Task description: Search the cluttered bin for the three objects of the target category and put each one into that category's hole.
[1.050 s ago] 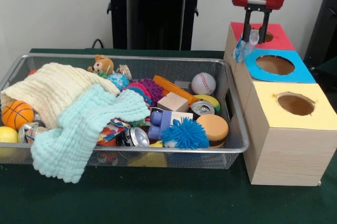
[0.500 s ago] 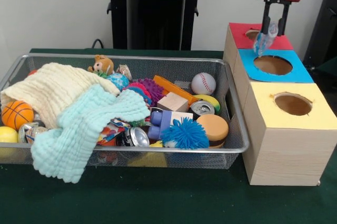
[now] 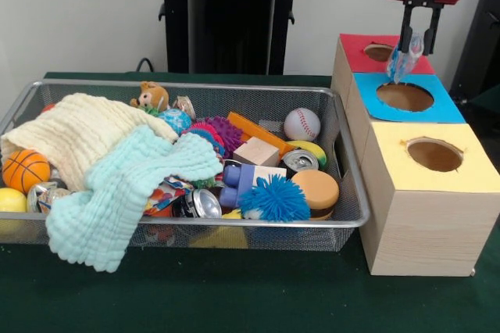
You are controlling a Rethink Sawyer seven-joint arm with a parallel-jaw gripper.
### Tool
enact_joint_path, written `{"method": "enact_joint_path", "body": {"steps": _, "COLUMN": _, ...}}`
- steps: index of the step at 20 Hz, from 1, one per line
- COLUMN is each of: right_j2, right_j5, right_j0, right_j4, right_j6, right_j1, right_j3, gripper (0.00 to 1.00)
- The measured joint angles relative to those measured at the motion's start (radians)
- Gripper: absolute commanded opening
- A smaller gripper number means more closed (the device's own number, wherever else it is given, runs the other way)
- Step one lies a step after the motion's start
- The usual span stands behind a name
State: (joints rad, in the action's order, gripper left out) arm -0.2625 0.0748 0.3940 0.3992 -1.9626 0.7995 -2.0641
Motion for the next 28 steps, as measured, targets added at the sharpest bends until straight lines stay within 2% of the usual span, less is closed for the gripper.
{"method": "enact_joint_path", "body": {"steps": 18, "right_j2": -0.004, "right_j5": 0.0, "right_j0": -0.052, "right_j4": 0.005, "right_j6": 0.0, "right_j1": -0.037, "right_j3": 0.046, "gripper": 0.0}}
{"method": "enact_joint_path", "body": {"steps": 22, "right_j2": -0.016, "right_j5": -0.007, "right_j0": -0.034, "right_j4": 0.005, "right_j6": 0.0, "right_j1": -0.046, "right_j3": 0.067, "gripper": 0.0}}
{"method": "enact_joint_path", "body": {"steps": 28, "right_j2": -0.066, "right_j5": -0.084, "right_j0": 0.041, "right_j4": 0.026, "right_j6": 0.0, "right_j1": -0.062, "right_j3": 0.115, "gripper": 0.0}}
